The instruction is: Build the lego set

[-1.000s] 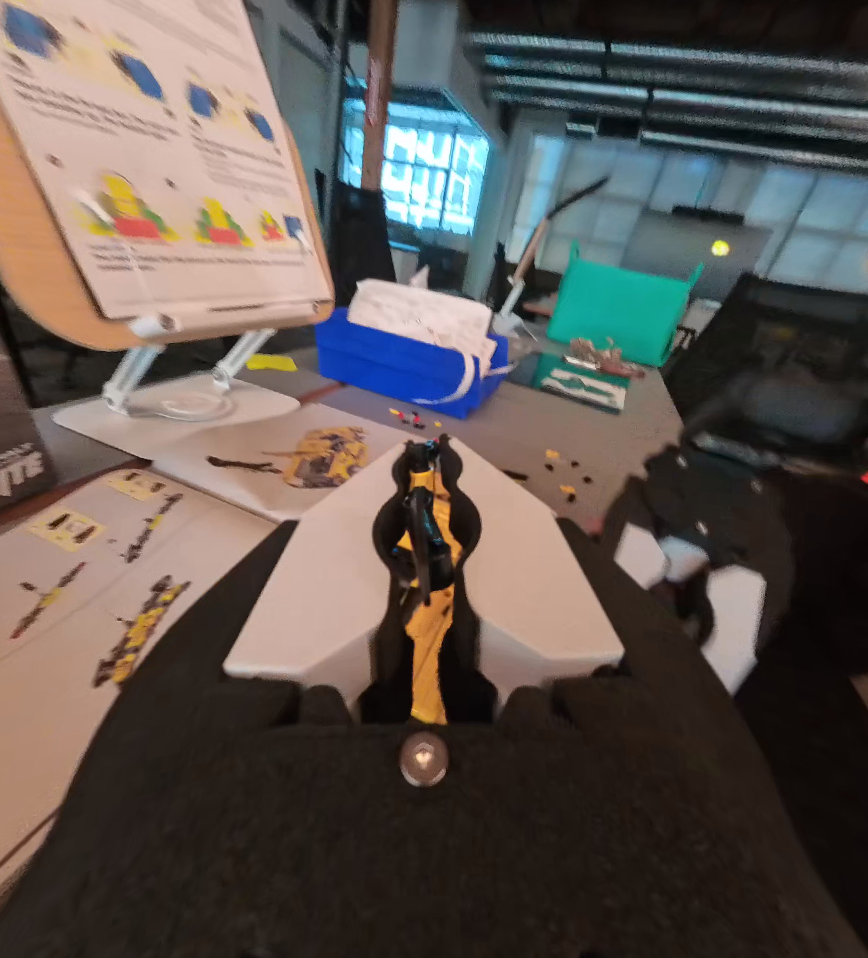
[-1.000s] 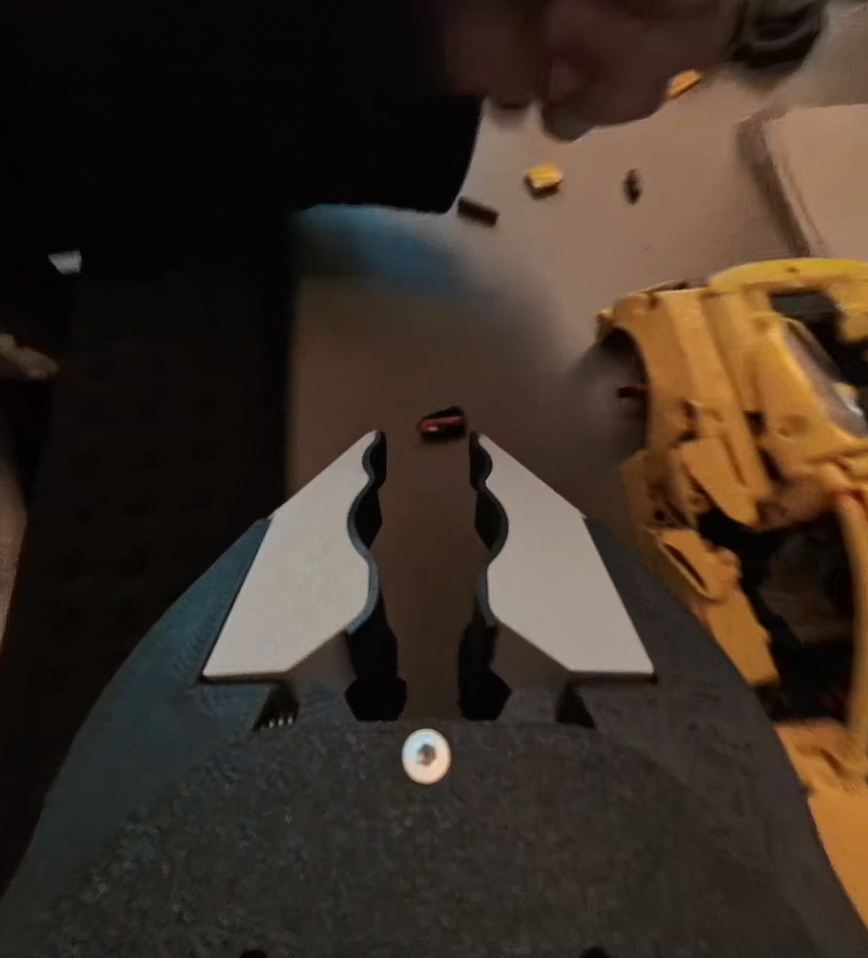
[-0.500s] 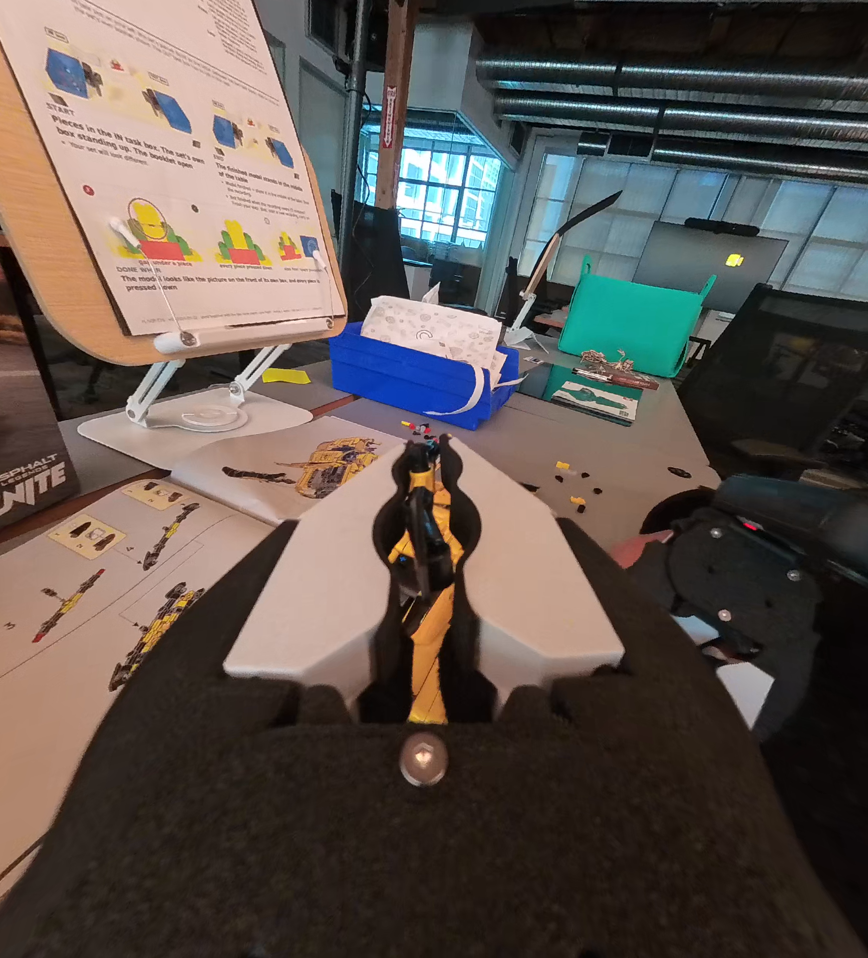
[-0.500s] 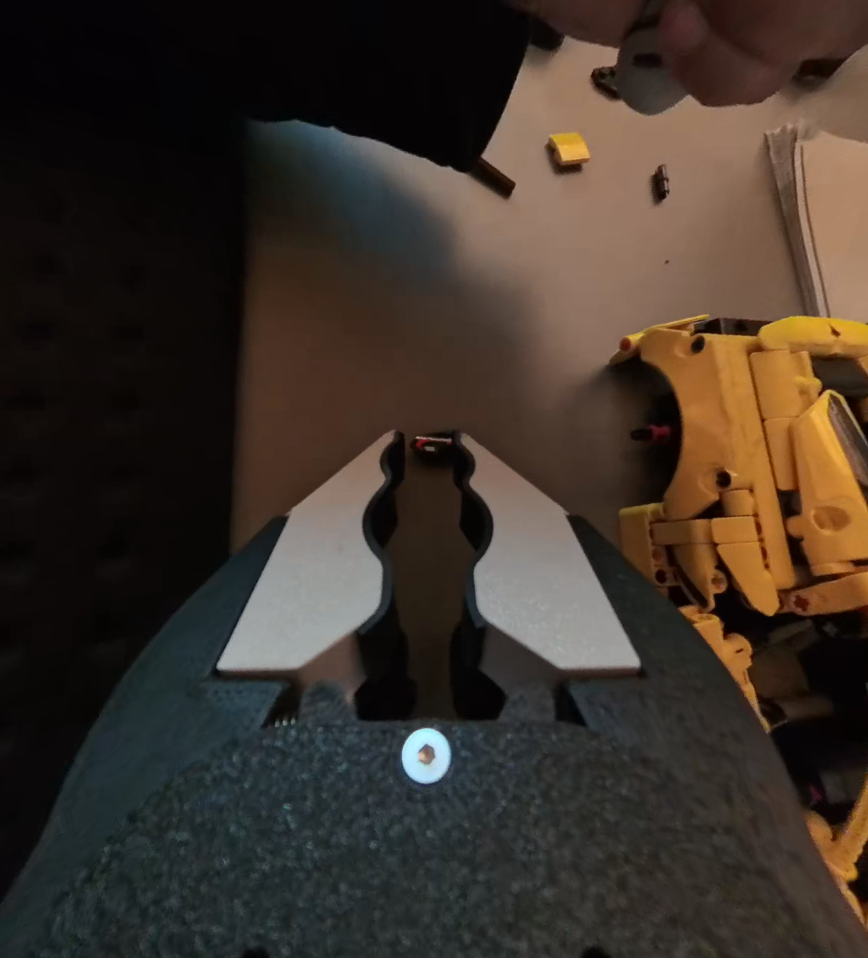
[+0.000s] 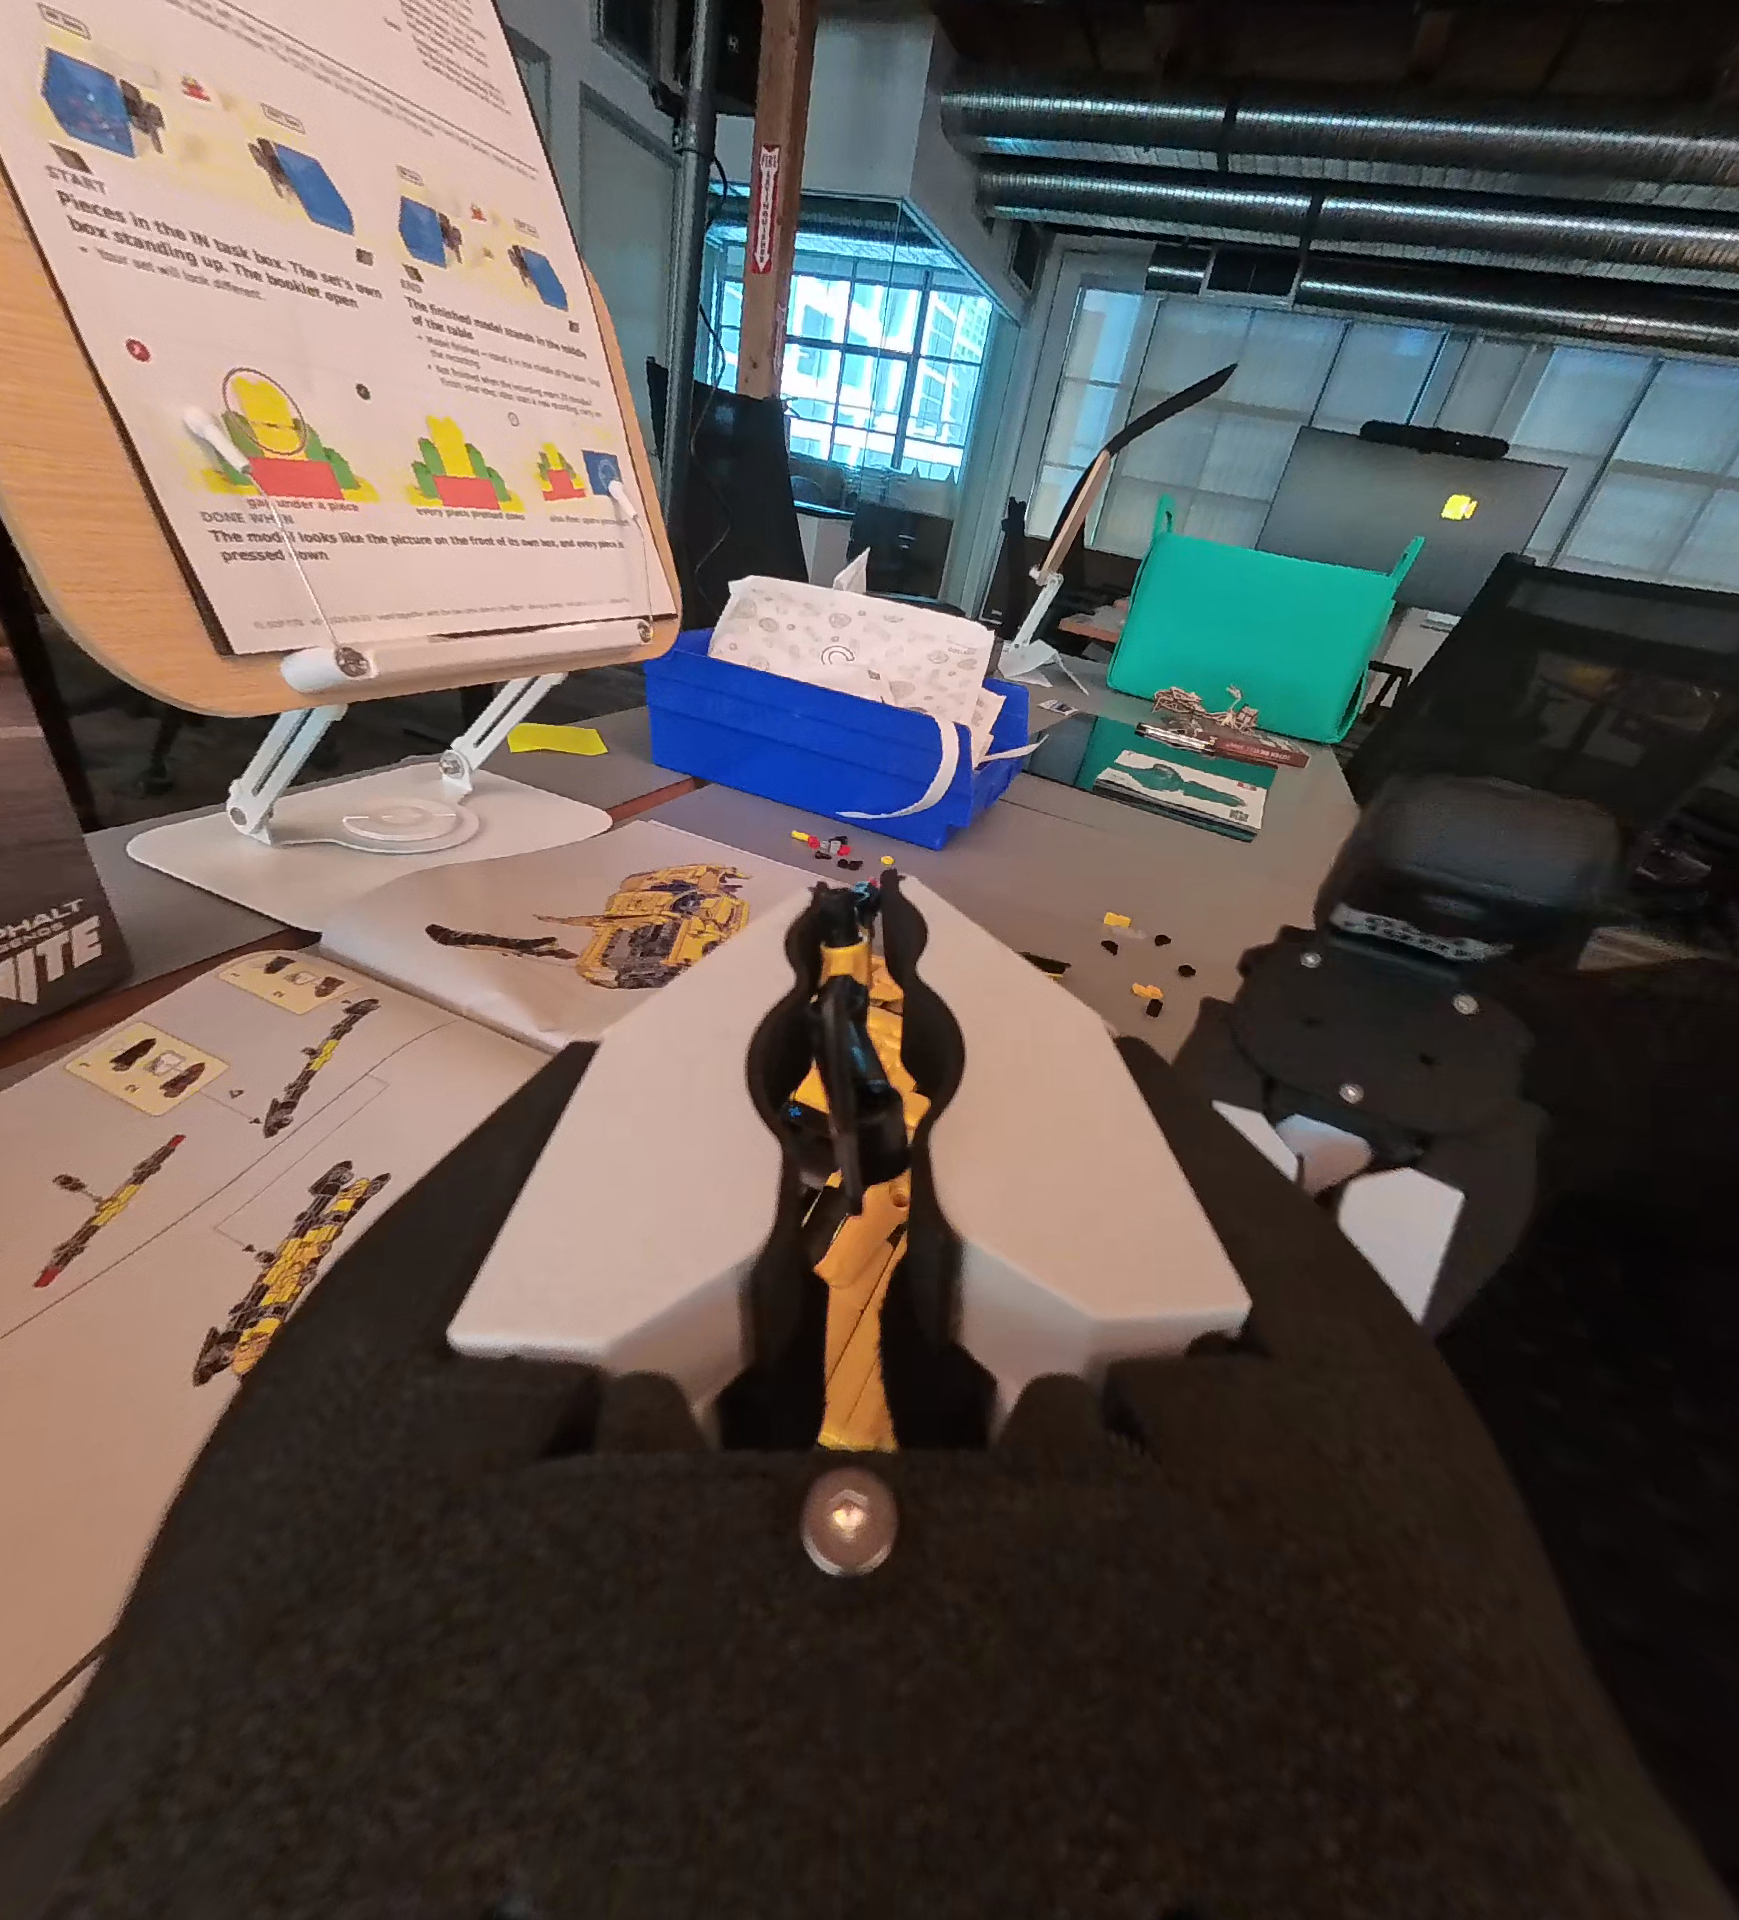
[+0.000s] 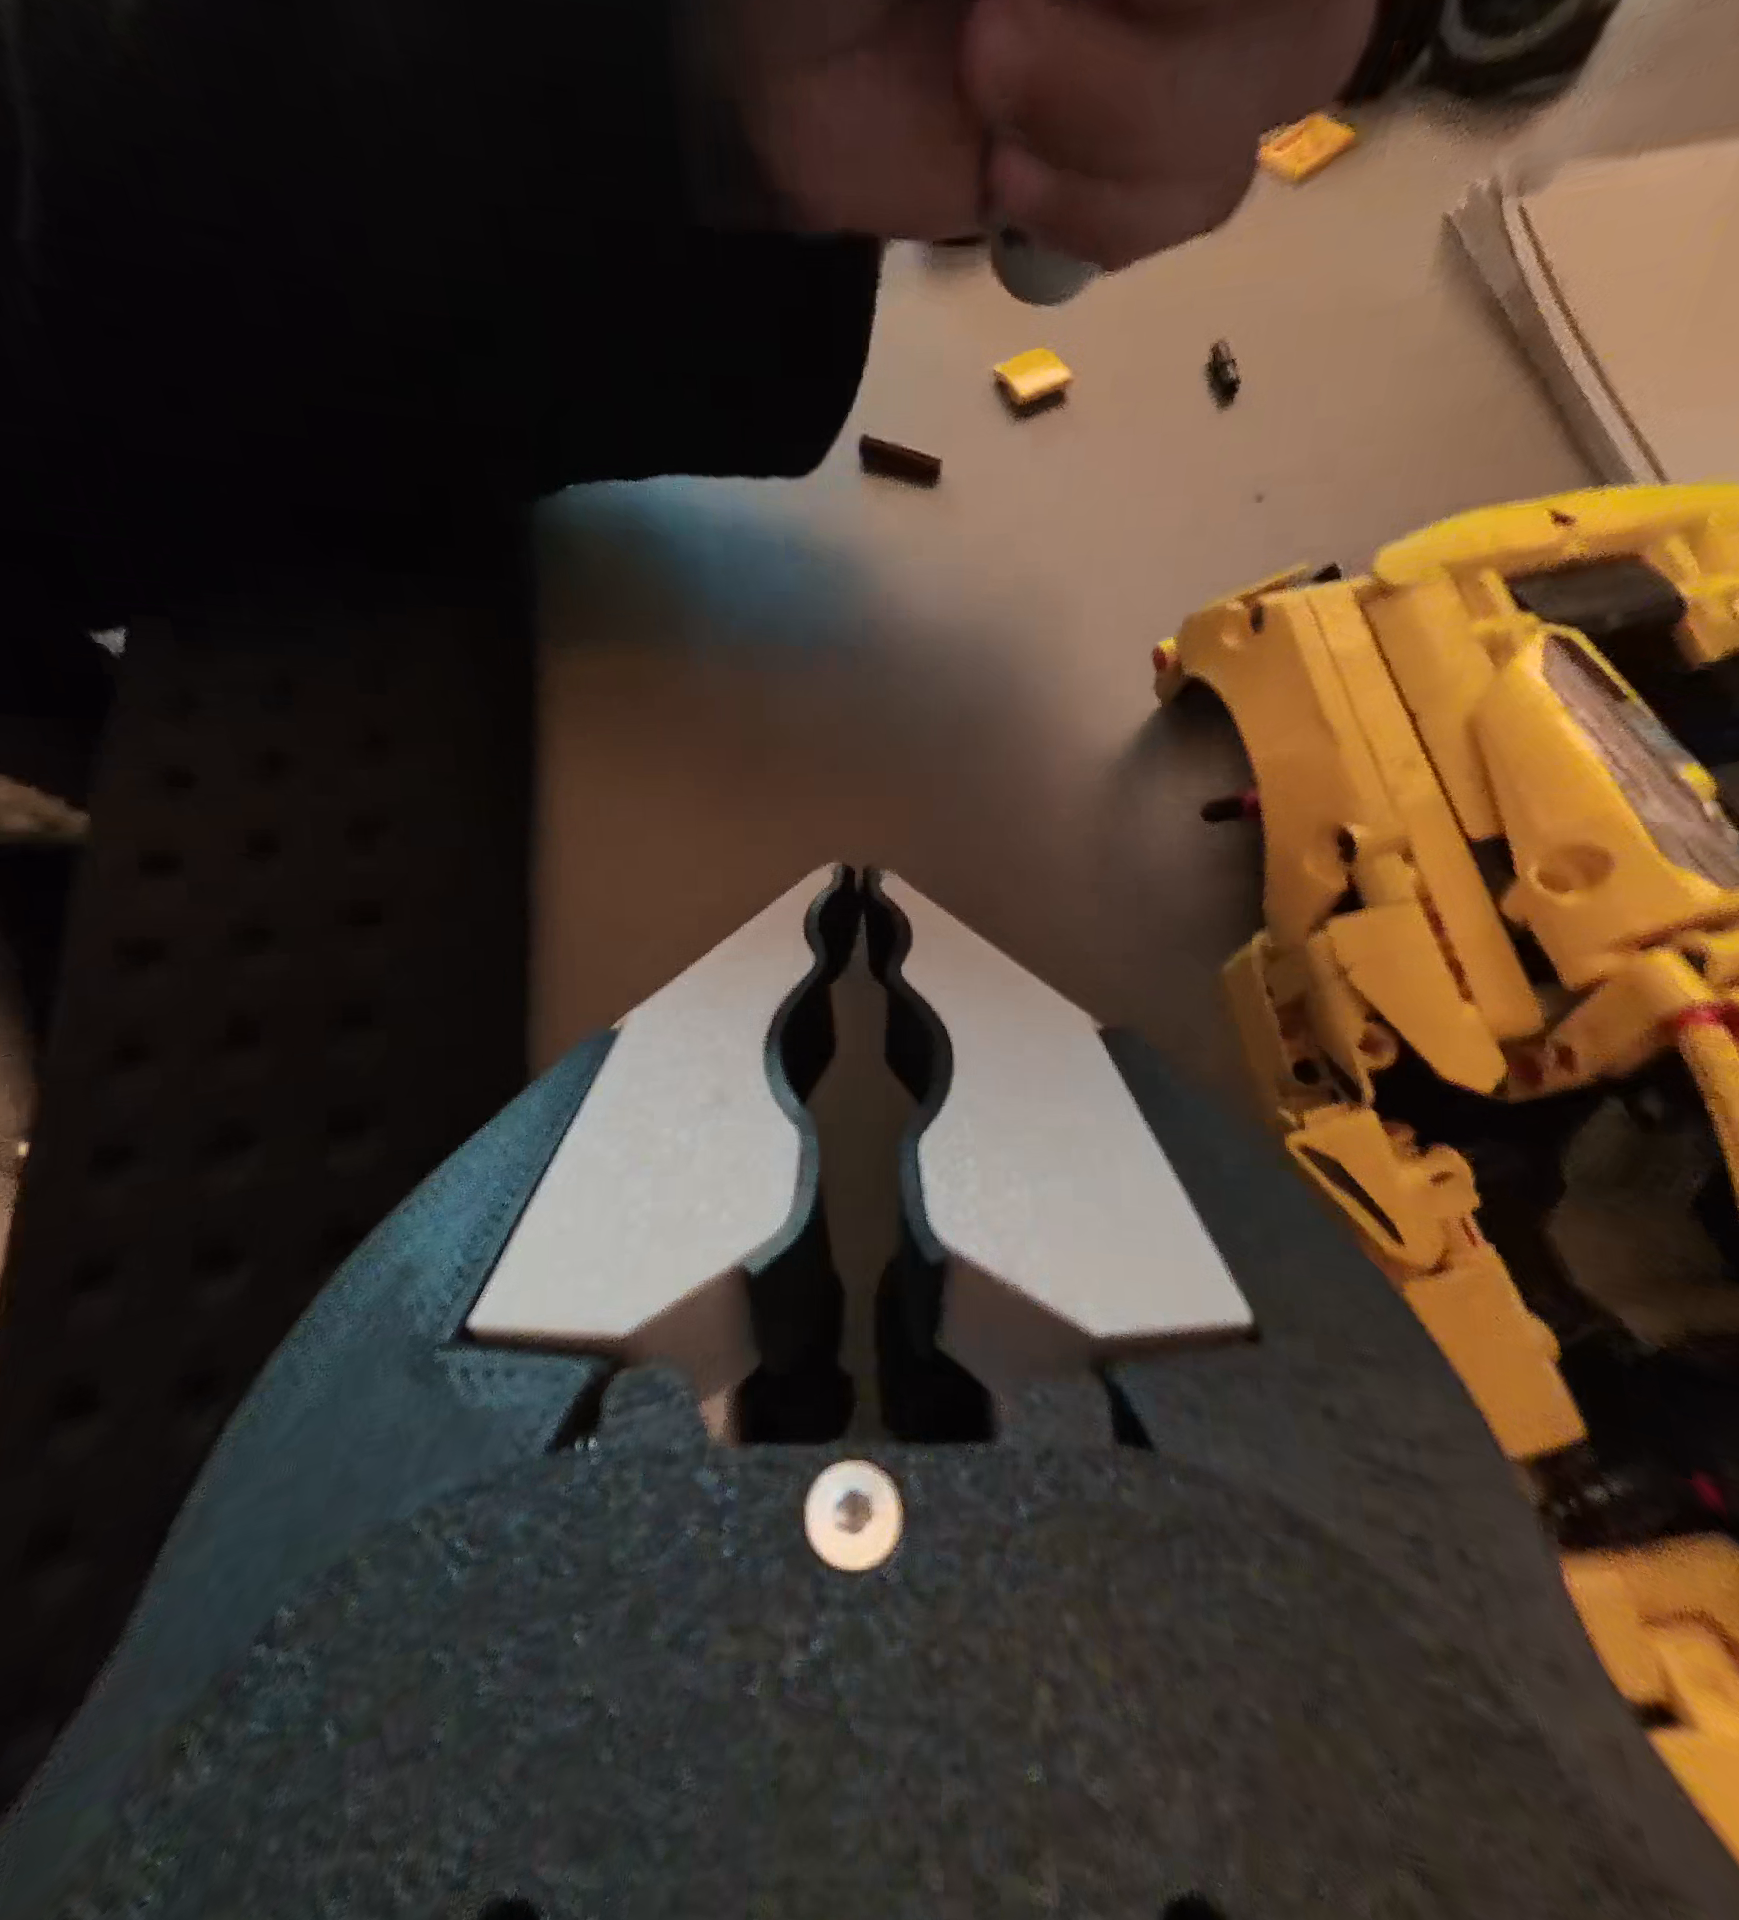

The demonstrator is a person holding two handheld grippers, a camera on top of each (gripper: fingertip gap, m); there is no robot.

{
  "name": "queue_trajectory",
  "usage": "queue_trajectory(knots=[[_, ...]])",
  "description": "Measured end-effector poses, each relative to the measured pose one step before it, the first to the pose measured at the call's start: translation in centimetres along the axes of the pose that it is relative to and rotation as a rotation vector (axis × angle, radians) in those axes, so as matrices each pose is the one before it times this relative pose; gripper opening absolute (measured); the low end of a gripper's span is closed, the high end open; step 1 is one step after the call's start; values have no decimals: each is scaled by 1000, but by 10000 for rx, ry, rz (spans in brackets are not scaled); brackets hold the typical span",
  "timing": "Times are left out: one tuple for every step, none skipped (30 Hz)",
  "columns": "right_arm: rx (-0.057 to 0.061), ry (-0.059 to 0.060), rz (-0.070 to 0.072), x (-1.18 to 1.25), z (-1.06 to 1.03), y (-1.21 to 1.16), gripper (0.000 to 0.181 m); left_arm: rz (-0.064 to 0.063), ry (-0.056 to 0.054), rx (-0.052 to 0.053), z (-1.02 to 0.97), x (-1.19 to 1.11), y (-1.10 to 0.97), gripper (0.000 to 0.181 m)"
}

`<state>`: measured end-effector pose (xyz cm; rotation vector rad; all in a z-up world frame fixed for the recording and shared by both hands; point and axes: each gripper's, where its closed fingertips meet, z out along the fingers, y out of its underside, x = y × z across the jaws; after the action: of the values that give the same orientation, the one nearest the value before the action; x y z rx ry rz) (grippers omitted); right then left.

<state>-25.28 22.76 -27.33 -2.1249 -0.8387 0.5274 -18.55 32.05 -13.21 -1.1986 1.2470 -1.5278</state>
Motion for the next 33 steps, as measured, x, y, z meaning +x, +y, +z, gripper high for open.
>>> queue_trajectory(knots=[[62,-86,368,185,-239,86,2,-5,6,-18,26,1,36,8],[-64,-154,432,163,-122,255,2,9,0,-26,34,1,51,8],[-52,43,280,414,-81,283,2,13,4,-13,17,20,24,8],[-64,110,35,375,-62,316,2,3,14,-1,13,34,6,8],[-171,64,-76,190,2,401,2,-4,11,-3,7,16,5,8],[-127,79,-123,85,19,229,2,-7,1,-11,7,-21,31,8],[-12,-40,-141,-191,11,-31,2,-8,-3,-7,-2,-31,14,8],[-53,-49,-108,-217,29,-32,2,-6,-6,4,-12,-22,0,8],[-101,20,-115,-101,75,27,2,-5,0,8,-6,-4,-13,8],[-57,65,-150,-43,51,-14,2,-7,12,2,-1,12,-5,8],[-37,46,-145,-52,18,-22,2,-8,13,-5,3,9,16,8],[-74,22,-102,-45,15,64,3,-6,8,-10,22,9,15,8],[-89,0,-51,-51,27,108,5,0,6,-5,11,25,11,8],[-72,5,-11,-9,26,101,9,0,11,-5,17,19,20,8],[-48,-39,-11,-80,-3,70,10,-6,7,-12,20,5,27,8],[-26,-30,-17,-81,-34,30,11,-4,-1,-9,13,-4,22,8],[-15,-28,-31,-73,-60,-22,12,-1,1,-1,-1,3,2,8],[-59,-20,-71,-84,-69,11,13,-2,1,5,2,-4,-19,8],[-98,63,-105,28,-82,38,14,-5,-1,6,-8,-5,-10,8],[-104,86,-131,31,-77,26,15,-4,3,3,0,-3,-6,8],[-145,78,-156,-16,-56,31,15,-3,2,-3,-3,3,14,8],[-187,120,-202,-10,-9,33,16,-2,-2,-9,12,-7,23,8],[-222,162,-247,19,71,37,17,-3,6,-17,17,2,34,8],[-264,186,-256,52,154,42,17,-5,6,-22,23,1,42,8],[-279,130,-233,-2,225,27,17,4,1,-15,20,-1,33,8],[-276,84,-148,7,258,42,17,10,11,-7,-1,25,23,8],[-305,1,-89,-29,276,134,15,8,21,-3,3,45,-2,8],[-353,-22,-74,-5,294,313,9,13,14,4,-21,40,-21,8],[-272,-11,-145,39,197,225,8,12,6,6,-13,15,-16,8],[39,-52,-83,54,-66,-179,8,4,9,-2,-21,14,2,8],[87,-2,157,311,-150,-52,7,0,14,9,-13,25,-12,8],[190,-240,304,88,-303,-84,7,-24,54,53,-36,91,-88,8],[512,-199,290,221,-626,-486,8,-70,136,123,-67,214,-227,8]])
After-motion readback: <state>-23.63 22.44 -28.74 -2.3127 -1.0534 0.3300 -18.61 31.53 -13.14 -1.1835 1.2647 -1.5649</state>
